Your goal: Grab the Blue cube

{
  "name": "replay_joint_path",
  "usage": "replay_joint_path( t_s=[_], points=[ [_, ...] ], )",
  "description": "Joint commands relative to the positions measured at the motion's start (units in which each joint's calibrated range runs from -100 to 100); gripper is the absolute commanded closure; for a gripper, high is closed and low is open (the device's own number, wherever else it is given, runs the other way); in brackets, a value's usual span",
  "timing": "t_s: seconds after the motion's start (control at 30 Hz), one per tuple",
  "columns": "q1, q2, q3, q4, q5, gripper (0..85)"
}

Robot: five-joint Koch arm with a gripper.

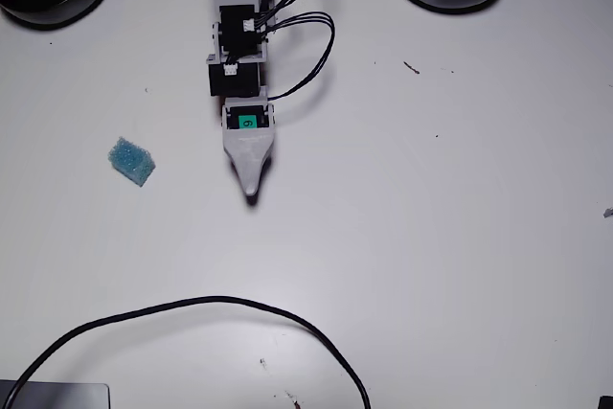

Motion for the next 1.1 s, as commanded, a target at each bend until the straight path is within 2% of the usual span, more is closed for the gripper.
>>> replay_joint_path(
  t_s=[0.0,0.77,1.07],
  points=[
    [-0.2,0.0,2.2,0.4,-0.1,37.5],
    [0.0,0.0,2.3,0.4,-1.1,37.6],
    [-0.4,-5.3,2.9,-3.2,-1.3,37.6]
  ],
)
